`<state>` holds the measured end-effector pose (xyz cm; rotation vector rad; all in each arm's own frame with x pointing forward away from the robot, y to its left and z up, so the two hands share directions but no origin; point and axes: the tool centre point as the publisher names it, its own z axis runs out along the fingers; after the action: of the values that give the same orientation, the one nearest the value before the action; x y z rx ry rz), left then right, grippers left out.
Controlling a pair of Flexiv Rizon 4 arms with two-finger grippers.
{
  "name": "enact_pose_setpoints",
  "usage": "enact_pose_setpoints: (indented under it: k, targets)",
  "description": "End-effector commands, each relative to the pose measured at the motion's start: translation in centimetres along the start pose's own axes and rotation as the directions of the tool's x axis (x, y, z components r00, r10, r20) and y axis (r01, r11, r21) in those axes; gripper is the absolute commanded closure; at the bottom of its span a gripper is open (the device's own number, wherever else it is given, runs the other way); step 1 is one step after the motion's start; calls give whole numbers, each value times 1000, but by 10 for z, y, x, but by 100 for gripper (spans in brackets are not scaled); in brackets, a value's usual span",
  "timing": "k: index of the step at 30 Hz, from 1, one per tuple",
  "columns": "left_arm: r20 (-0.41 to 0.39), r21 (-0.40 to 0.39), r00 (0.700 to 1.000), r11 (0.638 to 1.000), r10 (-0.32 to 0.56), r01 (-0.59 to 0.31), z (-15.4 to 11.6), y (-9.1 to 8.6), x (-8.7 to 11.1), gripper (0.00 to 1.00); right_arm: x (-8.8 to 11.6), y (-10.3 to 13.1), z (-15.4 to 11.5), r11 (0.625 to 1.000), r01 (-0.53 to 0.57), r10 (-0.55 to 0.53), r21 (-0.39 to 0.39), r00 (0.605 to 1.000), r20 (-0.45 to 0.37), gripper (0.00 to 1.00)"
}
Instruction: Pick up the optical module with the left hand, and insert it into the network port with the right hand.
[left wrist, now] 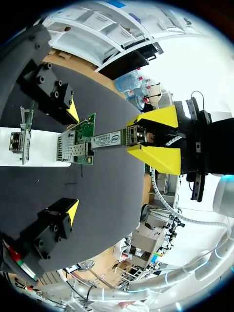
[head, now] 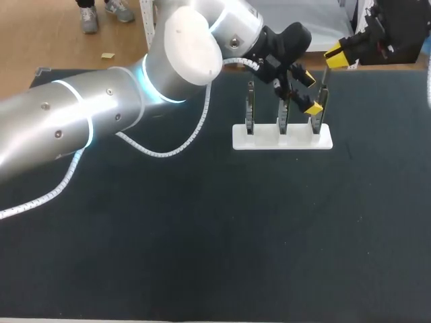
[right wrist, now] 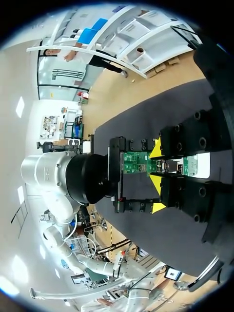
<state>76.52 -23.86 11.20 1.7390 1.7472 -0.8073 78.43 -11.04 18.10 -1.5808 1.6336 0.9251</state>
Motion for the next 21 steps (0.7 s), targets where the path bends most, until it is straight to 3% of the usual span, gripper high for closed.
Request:
enact_pose_setpoints:
  k: [1,21]
  targets:
    - [-5,3,1000,1000,-1,1,0,2,-1,0,-1,3,0,1000,1,-1,6,1000,-1,100]
    - [-5,3,1000,1000,-1,1,0,2,-1,0,4,5,1,1000,-10,10,0,1000,-8,100]
